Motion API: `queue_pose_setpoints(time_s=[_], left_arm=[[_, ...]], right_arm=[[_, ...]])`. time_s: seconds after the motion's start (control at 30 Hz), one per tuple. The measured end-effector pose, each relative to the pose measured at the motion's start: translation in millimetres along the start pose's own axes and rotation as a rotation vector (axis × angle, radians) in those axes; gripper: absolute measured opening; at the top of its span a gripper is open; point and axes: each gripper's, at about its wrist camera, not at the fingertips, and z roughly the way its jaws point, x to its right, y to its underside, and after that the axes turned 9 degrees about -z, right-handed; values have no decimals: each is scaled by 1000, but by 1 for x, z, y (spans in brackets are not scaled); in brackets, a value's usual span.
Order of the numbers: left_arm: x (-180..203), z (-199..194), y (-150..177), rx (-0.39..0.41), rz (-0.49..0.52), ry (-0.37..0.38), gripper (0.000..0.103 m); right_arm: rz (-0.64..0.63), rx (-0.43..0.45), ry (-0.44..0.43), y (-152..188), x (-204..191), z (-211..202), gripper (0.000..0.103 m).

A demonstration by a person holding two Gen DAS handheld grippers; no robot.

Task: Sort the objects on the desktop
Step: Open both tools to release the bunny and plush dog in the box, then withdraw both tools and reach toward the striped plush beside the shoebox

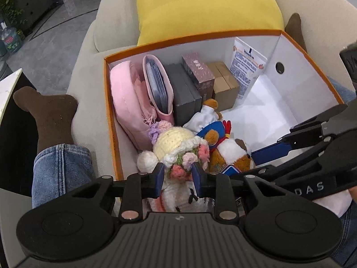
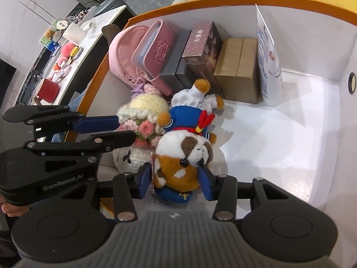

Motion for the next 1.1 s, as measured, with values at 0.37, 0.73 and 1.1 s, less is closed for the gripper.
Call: queue_pose_setpoints(time_s=[0.37,0.73,1.1], left_arm=[[12,-74,20,210,-4,45,31],[72,-117,51,216,70,242,32],[120,-67,73,55,28,384,51]], right_arm=[[-84,203,162,25,-26,-72,52],[-14,277,369,104,-15,-145,38],[46,169,494,145,12,-145,35]])
